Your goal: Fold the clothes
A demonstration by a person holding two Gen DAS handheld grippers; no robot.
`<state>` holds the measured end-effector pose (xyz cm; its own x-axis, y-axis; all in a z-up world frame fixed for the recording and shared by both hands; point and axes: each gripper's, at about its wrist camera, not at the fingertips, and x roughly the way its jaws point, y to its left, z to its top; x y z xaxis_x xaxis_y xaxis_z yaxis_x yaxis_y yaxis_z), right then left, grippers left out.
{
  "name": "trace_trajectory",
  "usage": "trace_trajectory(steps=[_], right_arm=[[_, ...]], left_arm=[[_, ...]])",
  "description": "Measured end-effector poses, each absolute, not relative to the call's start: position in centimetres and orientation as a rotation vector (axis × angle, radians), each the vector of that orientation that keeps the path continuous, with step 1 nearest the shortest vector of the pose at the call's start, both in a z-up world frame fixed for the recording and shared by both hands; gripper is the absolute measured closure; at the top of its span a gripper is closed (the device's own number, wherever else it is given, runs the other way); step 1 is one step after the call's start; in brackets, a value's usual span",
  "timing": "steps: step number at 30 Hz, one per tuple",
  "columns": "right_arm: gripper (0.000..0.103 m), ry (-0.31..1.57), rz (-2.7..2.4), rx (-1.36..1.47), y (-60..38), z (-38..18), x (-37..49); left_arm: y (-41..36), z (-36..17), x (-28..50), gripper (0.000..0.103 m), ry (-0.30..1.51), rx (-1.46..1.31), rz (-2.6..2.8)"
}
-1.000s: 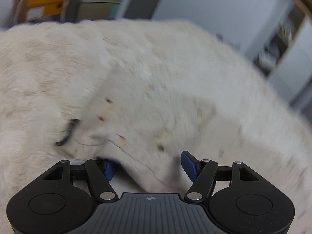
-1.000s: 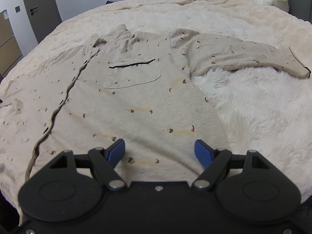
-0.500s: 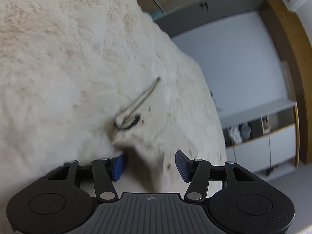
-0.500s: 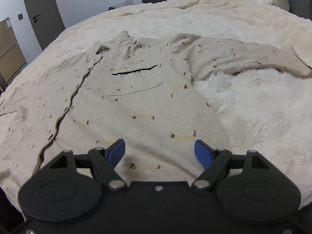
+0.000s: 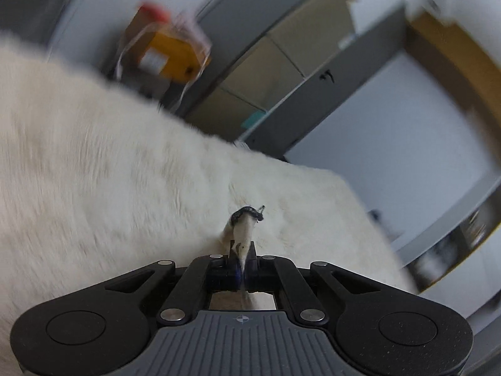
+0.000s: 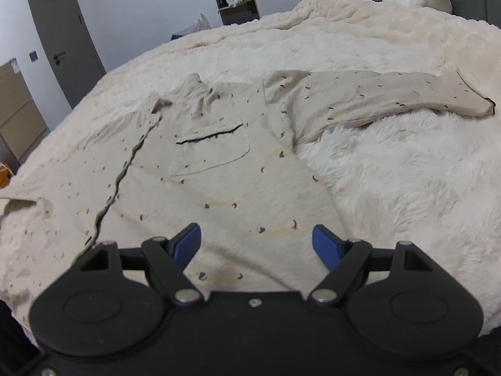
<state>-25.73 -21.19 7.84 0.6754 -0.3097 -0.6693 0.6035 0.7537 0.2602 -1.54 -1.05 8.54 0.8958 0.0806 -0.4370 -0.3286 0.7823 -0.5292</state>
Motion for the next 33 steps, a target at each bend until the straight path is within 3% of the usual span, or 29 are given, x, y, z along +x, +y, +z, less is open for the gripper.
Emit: trace_trajectory(steps=[2,4,8,12,16,20,23,25,27,30,33], right_arm=[[0.026,0.631,-0.524,0.493,-21.4,7.8,-25.8],[0.026,0.614,-0.516,0.492,-21.5,7.9,-26.4],[0.026,0.56,-0.507,0.523,-22.0,8.0,-27.1],[0.026,0.505,-0.496,0.562,-22.1,8.1,-29.1],[0.026,0.475,-0.495,0.578,-22.1,8.2,-29.7],[0.026,0.456,-0.506,0.599,-22.3,8.1,-30.1],[0.026,0.463,-0.512,0.599,-22.3,8.0,-30.1],[0.026,0.47,-0.512,0.591,-22.2,8.0,-30.0],[0.026,0.481,-0.514,0.583,-22.2,8.0,-29.7],[0.026,0.49,-0.5,0.576,-22.1,8.3,-28.8],[0.026,0.527,-0.448,0.553,-21.9,9.4,-25.4]], left_arm=[[-2.4,12.4,-5.6,0.103,0.312,-0.526,0.183],[-5.3,13.8,-4.4,0.103,0.246,-0.381,0.13],[-17.8,19.5,-8.5,0.103,0.12,-0.038,-0.122],[-31.0,20.6,-13.8,0.103,0.09,0.215,-0.347],[-39.4,13.9,-15.5,0.103,0.183,0.402,-0.528],[-49.4,0.3,-20.5,0.091,0.44,0.688,-0.621],[-51.2,-4.6,-22.6,0.092,0.403,0.873,-0.579],[-50.5,-3.5,-23.2,0.083,0.414,0.856,-0.575],[-50.0,-0.9,-23.5,0.055,0.415,0.831,-0.618],[-45.9,4.4,-25.5,0.049,0.444,0.674,-0.75],[-38.3,8.3,-21.1,0.037,0.51,0.376,-0.771]])
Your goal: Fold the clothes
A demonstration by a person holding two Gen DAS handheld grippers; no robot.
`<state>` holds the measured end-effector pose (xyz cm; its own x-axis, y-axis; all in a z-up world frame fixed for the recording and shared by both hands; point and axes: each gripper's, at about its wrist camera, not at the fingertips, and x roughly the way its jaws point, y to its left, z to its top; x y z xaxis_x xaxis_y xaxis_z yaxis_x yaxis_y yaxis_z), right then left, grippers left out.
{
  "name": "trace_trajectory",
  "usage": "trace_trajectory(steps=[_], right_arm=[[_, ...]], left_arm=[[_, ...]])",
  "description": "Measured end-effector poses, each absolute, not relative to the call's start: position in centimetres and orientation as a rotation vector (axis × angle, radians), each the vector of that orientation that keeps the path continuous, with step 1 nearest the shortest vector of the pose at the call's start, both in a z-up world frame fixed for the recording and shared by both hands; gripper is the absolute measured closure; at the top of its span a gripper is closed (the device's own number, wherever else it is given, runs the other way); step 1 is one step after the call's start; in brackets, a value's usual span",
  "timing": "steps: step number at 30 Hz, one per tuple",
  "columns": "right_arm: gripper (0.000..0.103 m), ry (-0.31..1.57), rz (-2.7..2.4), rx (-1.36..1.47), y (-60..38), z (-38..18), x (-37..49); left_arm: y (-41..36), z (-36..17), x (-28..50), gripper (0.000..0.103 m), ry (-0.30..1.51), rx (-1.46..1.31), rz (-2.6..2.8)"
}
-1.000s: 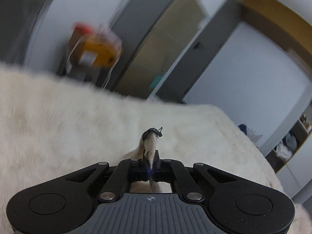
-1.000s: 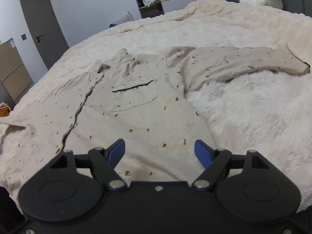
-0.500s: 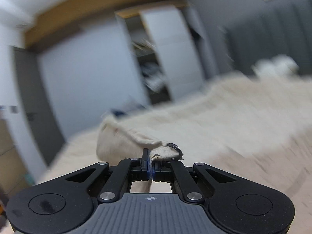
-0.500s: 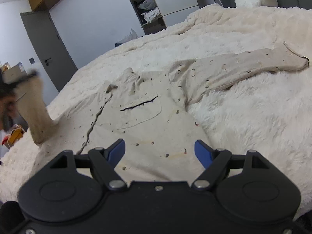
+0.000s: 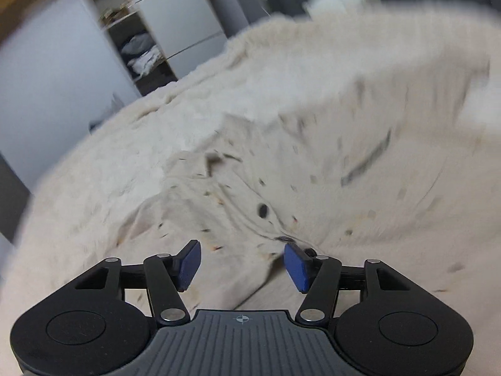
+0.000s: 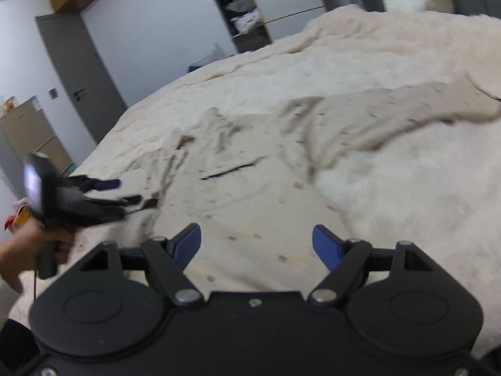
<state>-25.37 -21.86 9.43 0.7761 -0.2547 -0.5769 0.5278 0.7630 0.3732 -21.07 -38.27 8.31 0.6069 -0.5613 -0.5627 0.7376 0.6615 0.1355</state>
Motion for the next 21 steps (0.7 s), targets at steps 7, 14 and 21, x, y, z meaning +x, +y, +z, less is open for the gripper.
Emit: trace_trajectory(steps=[7,14,21], right_arm=[[0.049,0.627,-0.218,0.548,-20.5,11.5,-10.9],[0.059,0.753,-0.23,0.952,-21.7,6.3,0.3],[0.102,0.731,-0.352,1.1,-21.9,3.4,2.9]], left_arm=[[-22.9,8.0,-10.8,0.038,0.629,-0.043,-0.446],[-16.1,5.6,-6.2,0.04,0.783,-0.329,-0.307],[-16.0,4.3,-4.5,0.04,0.812,-0.386,-0.332]])
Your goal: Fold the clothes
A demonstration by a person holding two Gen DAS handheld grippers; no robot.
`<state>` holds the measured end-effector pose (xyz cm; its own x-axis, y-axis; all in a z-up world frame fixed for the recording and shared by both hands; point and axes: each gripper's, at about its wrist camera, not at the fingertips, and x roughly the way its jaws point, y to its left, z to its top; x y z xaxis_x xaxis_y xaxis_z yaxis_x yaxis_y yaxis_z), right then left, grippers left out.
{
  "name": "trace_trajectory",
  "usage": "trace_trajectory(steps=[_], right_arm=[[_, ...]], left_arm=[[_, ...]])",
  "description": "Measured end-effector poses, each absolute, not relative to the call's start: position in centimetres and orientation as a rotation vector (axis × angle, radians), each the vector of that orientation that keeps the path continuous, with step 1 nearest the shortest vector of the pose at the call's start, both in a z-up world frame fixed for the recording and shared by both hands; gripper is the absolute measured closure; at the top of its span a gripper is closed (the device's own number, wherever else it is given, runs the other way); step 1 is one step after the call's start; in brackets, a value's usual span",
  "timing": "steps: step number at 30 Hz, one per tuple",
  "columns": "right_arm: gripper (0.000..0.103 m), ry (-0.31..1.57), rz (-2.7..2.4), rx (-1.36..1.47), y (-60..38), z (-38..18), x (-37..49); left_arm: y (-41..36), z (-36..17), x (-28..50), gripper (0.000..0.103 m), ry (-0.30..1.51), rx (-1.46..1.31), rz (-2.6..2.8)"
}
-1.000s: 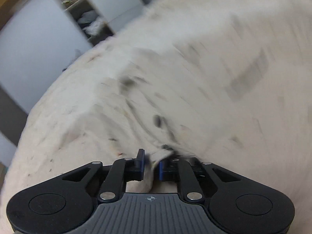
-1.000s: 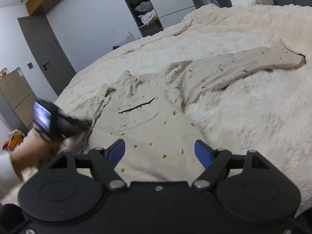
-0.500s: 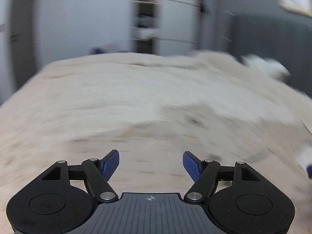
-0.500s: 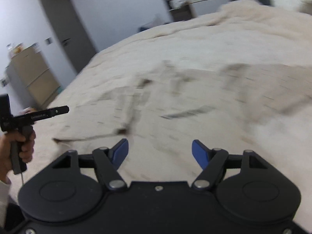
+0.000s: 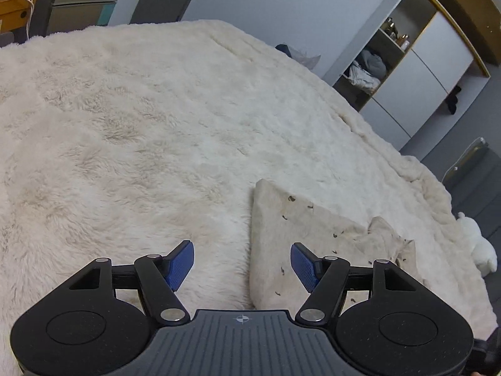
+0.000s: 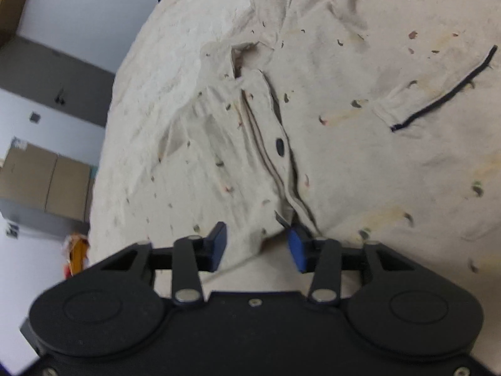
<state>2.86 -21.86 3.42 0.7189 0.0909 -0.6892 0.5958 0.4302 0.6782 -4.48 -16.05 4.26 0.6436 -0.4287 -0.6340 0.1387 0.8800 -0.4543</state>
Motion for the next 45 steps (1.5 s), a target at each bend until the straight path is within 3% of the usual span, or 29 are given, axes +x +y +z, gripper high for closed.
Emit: trace_trajectory(steps=[7,10,12,13,15,20,23,24,25,30,35,36,45], right_arm=[[0.103,0.652,-0.439,0.706,-19.6,8.2,-0.1],[0.091,0.783,-0.477,0.603,-19.7,7.3,-0.6],[0.087,0.754,-0.514,0.564,-20.7,7.8,-1.0],[0.071,0.716,-0.518,0.554,-21.3,8.5,-1.0],[0.06,0.679,-0.491,0.546,-22.4,9.3,0.6],[0.059,0.715,-0.422,0.466,-23.6,9.0,8.7],[0.062,0.785,-0.443,0.484,-24.5,6.9,11.4],[0.071,0.805,-0.451,0.496,-24.8,6.1,12.1],[0.1,0.813,-0.444,0.507,-25.0,5.4,12.4],[0.102,0.707,-0.479,0.572,-25.8,6.1,9.6],[0.088,0.763,-0.565,0.496,-25.9,6.5,9.3],[0.081,0.743,-0.552,0.52,-26.1,7.1,8.4],[0.046,0.694,-0.541,0.529,-26.7,11.9,-7.0]], left_arm=[[-17.3,3.5,-5.0,0.04,0.838,-0.337,-0.344],[-17.9,3.3,-5.5,0.04,0.852,-0.325,-0.349],[-18.3,3.6,-5.9,0.04,0.853,-0.319,-0.351],[-18.6,4.0,-6.2,0.04,0.851,-0.317,-0.355],[-18.8,4.3,-6.5,0.04,0.844,-0.314,-0.362],[-19.5,4.1,-6.3,0.04,0.85,-0.288,-0.372],[-19.6,4.0,-6.2,0.04,0.85,-0.274,-0.379],[-19.7,4.1,-6.3,0.04,0.85,-0.271,-0.381],[-20.2,4.7,-6.7,0.04,0.854,-0.269,-0.382],[-21.8,6.1,-7.3,0.04,0.854,-0.261,-0.384],[-23.1,6.6,-7.3,0.04,0.826,-0.221,-0.436],[-23.4,6.9,-7.6,0.04,0.815,-0.212,-0.45],[-27.8,7.2,-11.3,0.038,0.807,-0.114,-0.552]])
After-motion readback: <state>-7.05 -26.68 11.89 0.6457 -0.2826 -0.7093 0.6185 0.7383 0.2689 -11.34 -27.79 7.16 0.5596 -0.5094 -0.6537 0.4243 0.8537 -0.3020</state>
